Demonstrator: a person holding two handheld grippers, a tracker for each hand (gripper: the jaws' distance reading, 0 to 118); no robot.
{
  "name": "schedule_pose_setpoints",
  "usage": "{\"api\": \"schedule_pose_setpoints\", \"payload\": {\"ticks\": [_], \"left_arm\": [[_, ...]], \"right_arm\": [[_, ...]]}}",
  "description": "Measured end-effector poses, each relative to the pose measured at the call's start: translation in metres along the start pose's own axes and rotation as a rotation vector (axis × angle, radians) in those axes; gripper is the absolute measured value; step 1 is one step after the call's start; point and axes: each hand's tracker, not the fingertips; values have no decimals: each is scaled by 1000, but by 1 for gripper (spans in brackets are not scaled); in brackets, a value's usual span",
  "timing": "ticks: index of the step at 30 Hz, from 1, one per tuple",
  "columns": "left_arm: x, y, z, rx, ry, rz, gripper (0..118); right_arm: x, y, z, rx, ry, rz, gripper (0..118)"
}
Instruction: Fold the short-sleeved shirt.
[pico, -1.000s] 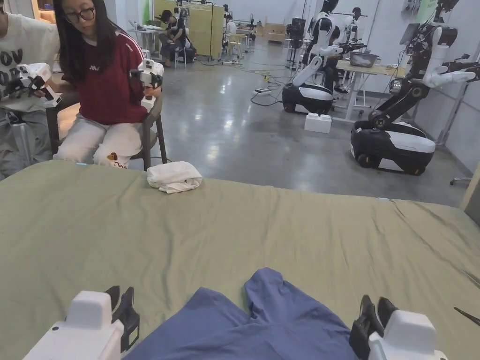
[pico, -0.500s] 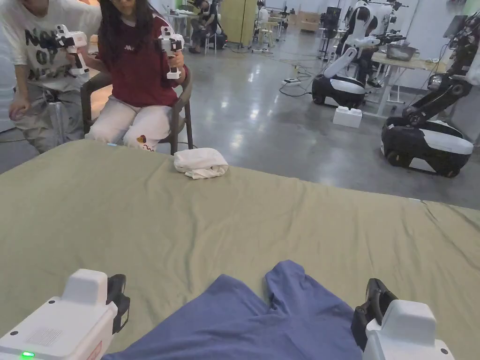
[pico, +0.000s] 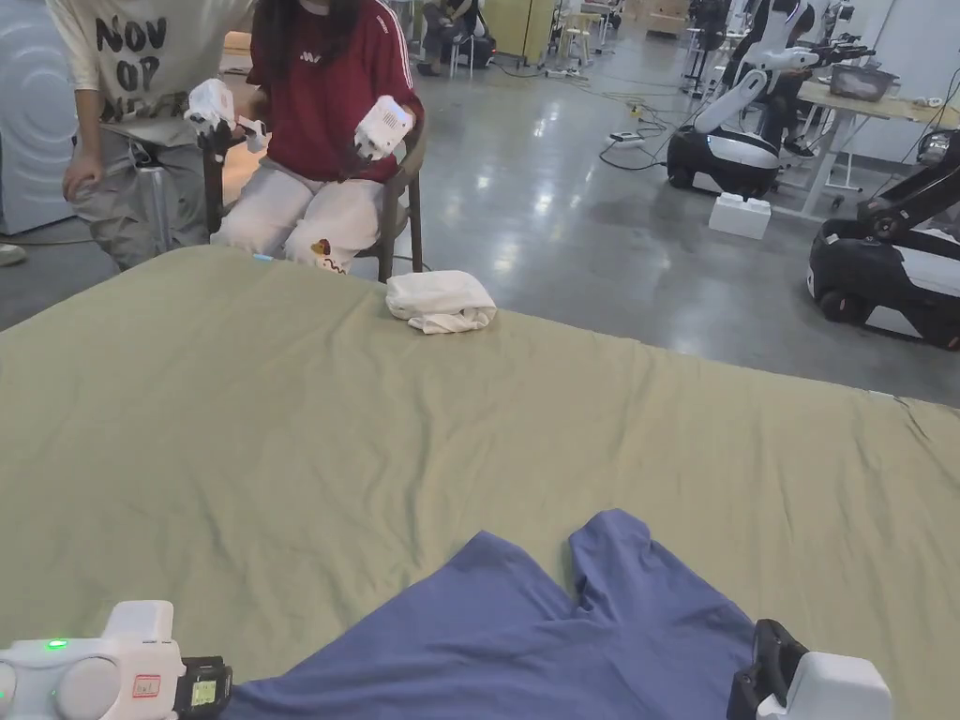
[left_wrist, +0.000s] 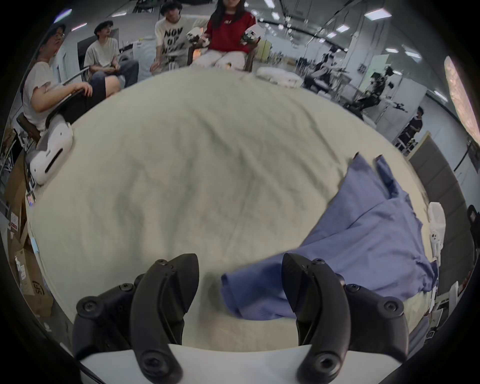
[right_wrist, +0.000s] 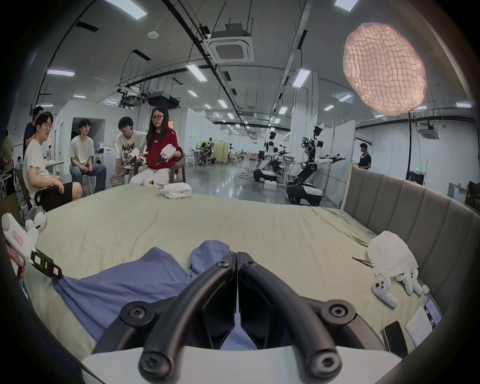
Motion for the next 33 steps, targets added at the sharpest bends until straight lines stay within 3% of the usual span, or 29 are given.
{"api": "schedule_pose_setpoints", "payload": {"ticks": [3, 5, 7, 10, 12, 14, 18, 19, 21, 29, 30, 33], "left_arm": [[2, -6, -19, -82, 41, 13, 61], [10, -11, -15, -13, 63, -16, 55], [12, -10, -20, -2, 71, -58, 33], [19, -10, -21, 17, 45, -99, 22], [20, -12, -20, 25, 28, -111, 4], [21, -14, -18, 37, 38, -125, 3], [21, -21, -1, 87, 19, -75, 2], [22, -22, 6, 98, 19, -74, 2], [24, -23, 13, 112, 19, -69, 2], [22, -26, 13, 118, 27, -52, 2], [22, -26, 11, 113, 26, -50, 2], [23, -27, 12, 102, 32, -55, 2]], "right_arm": [[2, -5, -6, -35, -3, -4, 0], [4, -8, -11, -57, -4, -4, 0], [7, -12, -21, -79, -6, -7, 0], [17, -15, -47, -161, 7, -40, 0], [26, -16, -78, -232, 19, -56, 0], [37, -16, -114, -321, 28, -53, 4], [53, -16, -197, -481, 61, 5, 67], [56, -17, -215, -502, 71, 13, 70], [58, -19, -248, -548, 93, 51, 70], [51, -34, -319, -703, 183, 75, 71], [48, -35, -323, -724, 210, 91, 64], [36, -38, -326, -755, 235, 127, 29]]}}
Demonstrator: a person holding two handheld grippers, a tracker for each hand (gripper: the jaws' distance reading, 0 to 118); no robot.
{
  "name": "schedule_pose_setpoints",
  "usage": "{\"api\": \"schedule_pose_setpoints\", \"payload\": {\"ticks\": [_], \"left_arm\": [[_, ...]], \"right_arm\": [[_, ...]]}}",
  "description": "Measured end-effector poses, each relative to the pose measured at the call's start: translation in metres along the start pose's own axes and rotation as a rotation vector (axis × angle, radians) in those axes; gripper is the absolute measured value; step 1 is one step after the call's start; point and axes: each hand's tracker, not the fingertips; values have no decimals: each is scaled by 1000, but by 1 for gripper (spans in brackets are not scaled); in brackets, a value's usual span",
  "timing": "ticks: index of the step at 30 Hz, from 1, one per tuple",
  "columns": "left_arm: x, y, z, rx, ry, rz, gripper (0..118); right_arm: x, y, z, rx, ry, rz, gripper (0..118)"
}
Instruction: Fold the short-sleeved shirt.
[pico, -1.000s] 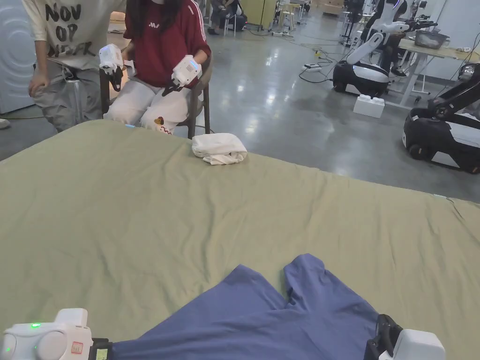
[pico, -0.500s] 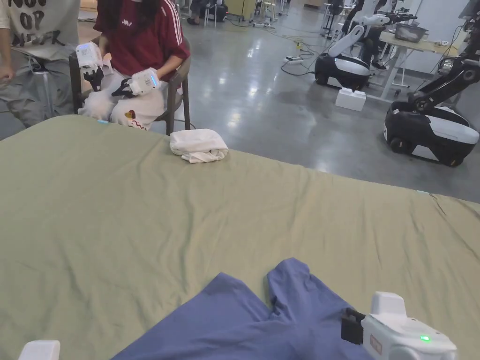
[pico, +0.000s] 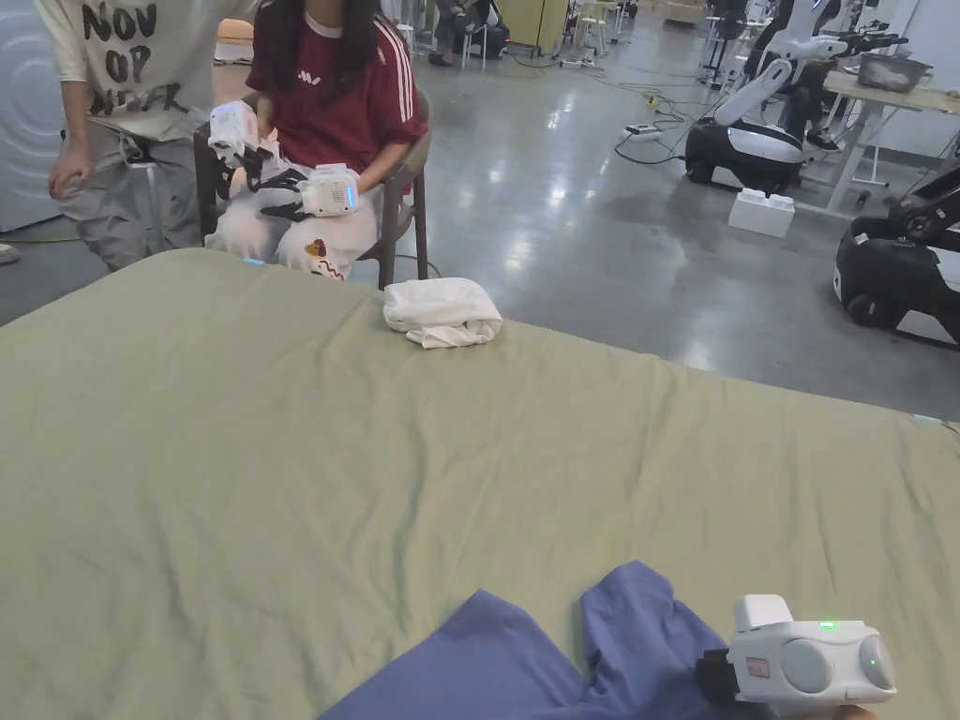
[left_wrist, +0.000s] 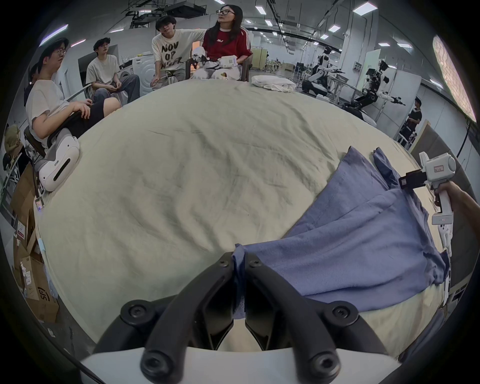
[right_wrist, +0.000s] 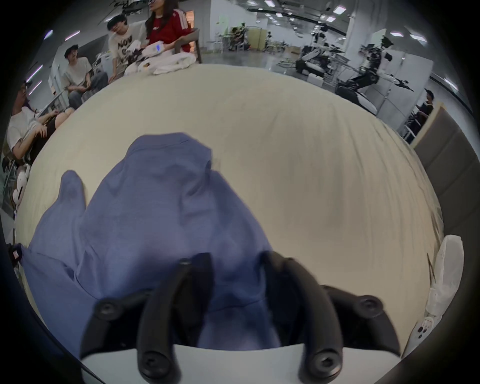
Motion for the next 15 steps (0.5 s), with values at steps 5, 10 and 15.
{"api": "schedule_pose_setpoints", "payload": {"ticks": [5, 10, 15], "left_arm": [[-1, -2, -3, 1, 0, -4, 2], [-2, -1, -2, 16, 1, 7, 2], [-1, 3, 8, 63, -13, 10, 2]], "right_arm": [[-12, 2, -3, 15, 9, 28, 2], [-10, -4, 23, 89, -36, -30, 2], [4, -16, 69, 197, -58, -59, 1]]}}
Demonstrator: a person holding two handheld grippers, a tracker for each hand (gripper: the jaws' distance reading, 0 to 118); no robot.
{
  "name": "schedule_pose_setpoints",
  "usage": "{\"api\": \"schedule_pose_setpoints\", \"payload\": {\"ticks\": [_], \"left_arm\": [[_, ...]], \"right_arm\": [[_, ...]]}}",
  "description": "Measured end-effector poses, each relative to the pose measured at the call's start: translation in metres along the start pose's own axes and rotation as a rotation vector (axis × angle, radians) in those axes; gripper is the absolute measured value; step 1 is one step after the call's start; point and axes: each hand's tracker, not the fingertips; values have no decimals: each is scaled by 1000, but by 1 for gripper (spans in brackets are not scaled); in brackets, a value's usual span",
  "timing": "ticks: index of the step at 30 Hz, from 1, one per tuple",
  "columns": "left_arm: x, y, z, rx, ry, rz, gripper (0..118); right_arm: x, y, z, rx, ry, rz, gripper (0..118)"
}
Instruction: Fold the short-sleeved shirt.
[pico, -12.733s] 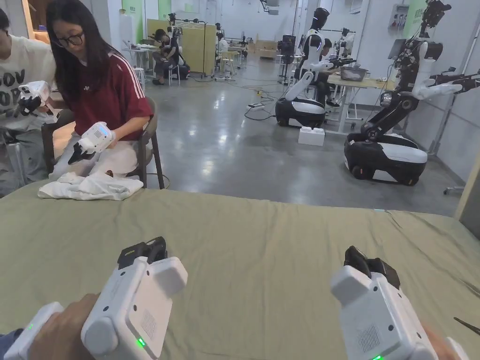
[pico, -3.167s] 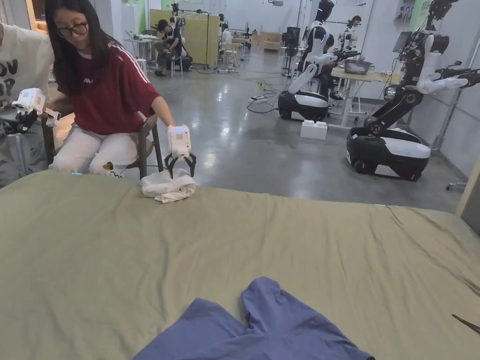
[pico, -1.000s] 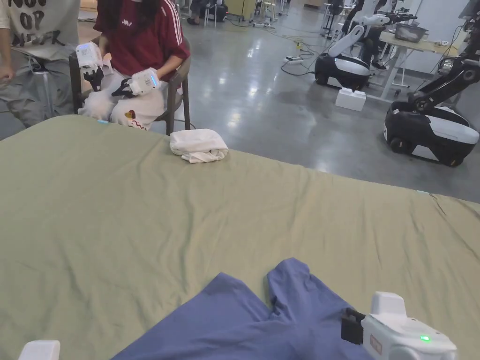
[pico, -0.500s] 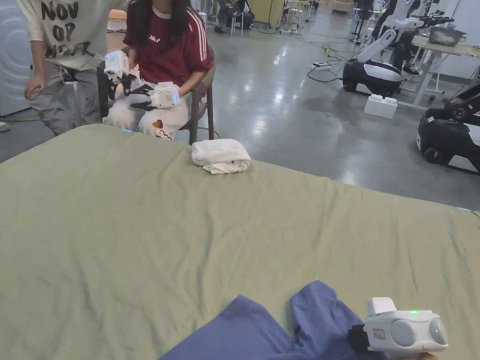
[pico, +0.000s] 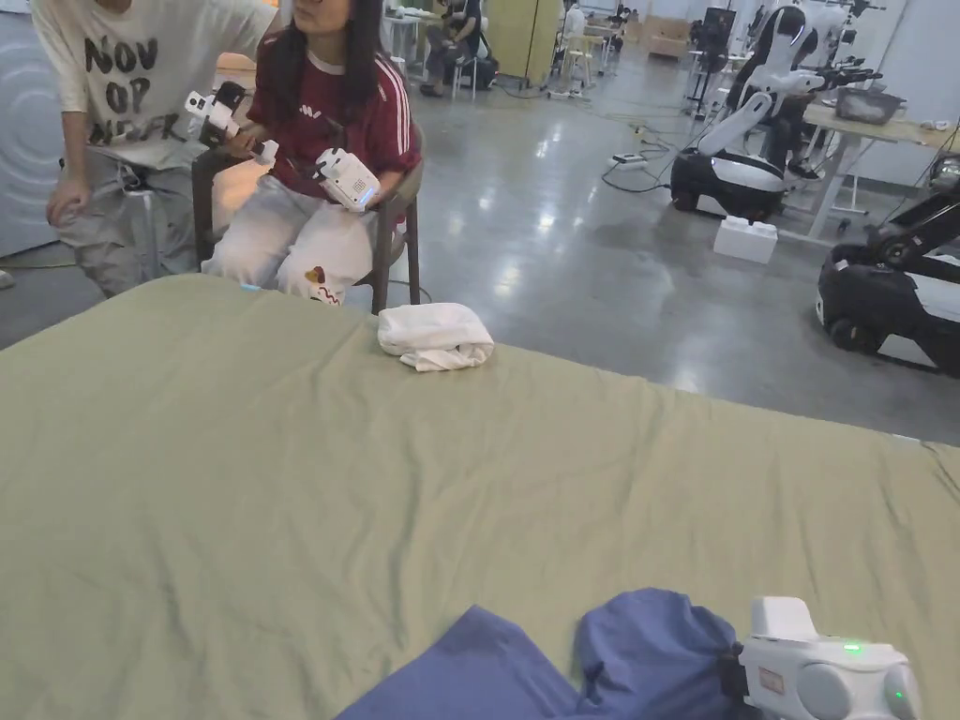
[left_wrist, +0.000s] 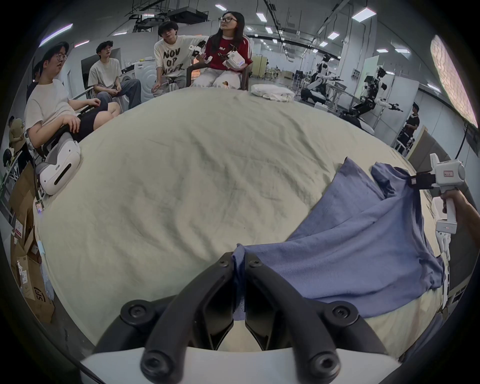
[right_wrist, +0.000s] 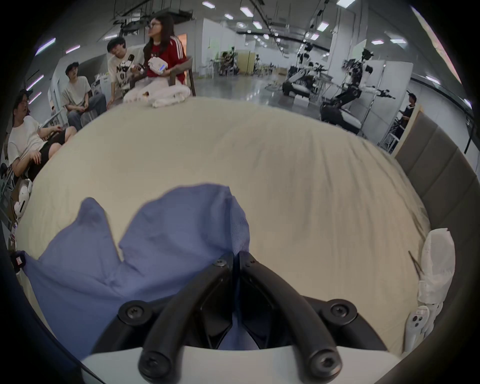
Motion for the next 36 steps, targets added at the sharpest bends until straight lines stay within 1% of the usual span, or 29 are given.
{"api": "schedule_pose_setpoints", "payload": {"ticks": [3, 6, 9, 12, 20, 24, 25, 28, 32, 36], "left_arm": [[2, 6, 8, 43, -20, -3, 2], [9, 19, 19, 107, -39, -15, 2], [25, 48, 38, 184, -70, -44, 2], [38, 87, 48, 257, -107, -71, 2], [95, 229, 96, 438, -177, -135, 1], [126, 288, 124, 495, -203, -150, 1], [134, 303, 130, 506, -208, -159, 1], [153, 340, 147, 545, -208, -174, 1], [171, 385, 156, 578, -210, -187, 1], [180, 421, 156, 591, -195, -206, 1]], "right_arm": [[5, -2, 38, 68, -32, 14, 1], [13, -2, 84, 158, -69, -18, 1], [30, 5, 127, 250, -100, -34, 1], [47, 17, 174, 348, -141, -33, 1], [96, 65, 286, 558, -235, -104, 1], [112, 89, 322, 615, -276, -120, 1], [109, 95, 335, 636, -292, -117, 1], [119, 116, 353, 669, -308, -132, 1], [132, 147, 361, 689, -324, -160, 1], [138, 180, 358, 688, -329, -165, 1]]}}
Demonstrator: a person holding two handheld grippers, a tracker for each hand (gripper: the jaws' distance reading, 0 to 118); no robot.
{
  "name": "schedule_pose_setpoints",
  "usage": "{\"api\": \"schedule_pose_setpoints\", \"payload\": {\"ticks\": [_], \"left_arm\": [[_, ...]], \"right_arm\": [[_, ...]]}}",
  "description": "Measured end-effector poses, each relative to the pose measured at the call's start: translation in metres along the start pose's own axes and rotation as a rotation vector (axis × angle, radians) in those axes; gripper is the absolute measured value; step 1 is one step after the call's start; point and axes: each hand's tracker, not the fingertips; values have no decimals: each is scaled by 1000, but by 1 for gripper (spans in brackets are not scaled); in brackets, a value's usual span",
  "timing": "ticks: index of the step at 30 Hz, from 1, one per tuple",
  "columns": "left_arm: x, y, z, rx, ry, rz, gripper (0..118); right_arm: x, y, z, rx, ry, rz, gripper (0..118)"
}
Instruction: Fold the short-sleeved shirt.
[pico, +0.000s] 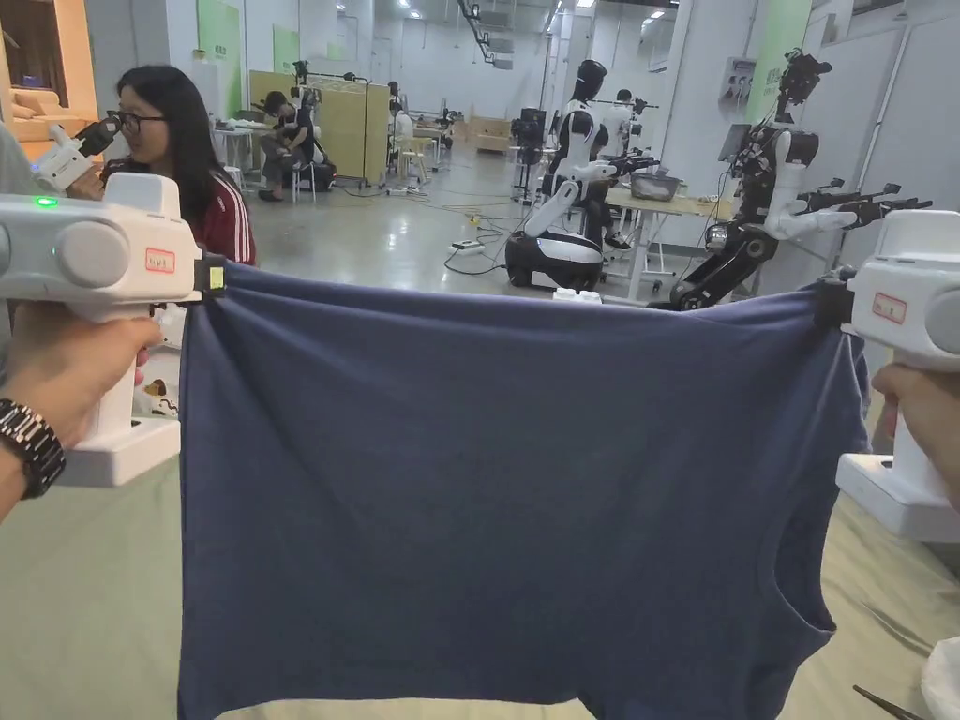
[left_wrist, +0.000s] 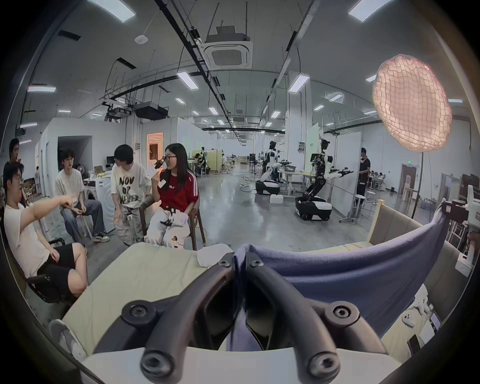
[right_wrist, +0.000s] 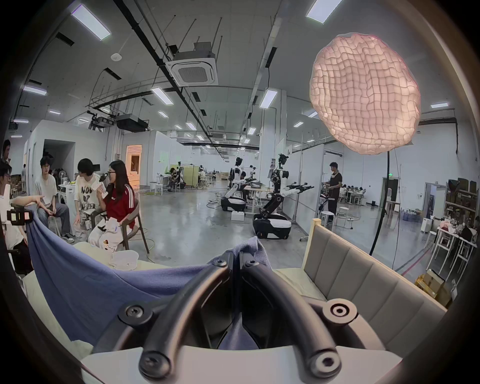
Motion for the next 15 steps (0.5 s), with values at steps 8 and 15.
{"api": "schedule_pose_setpoints", "payload": {"ticks": [8, 15], "left_arm": [[-13, 49, -32, 45, 29, 2, 1], [-20, 60, -51, 64, 58, -17, 1]], "right_arm": [[-14, 44, -50, 37, -3, 19, 1], [-26, 60, -69, 68, 7, 27, 1]]}}
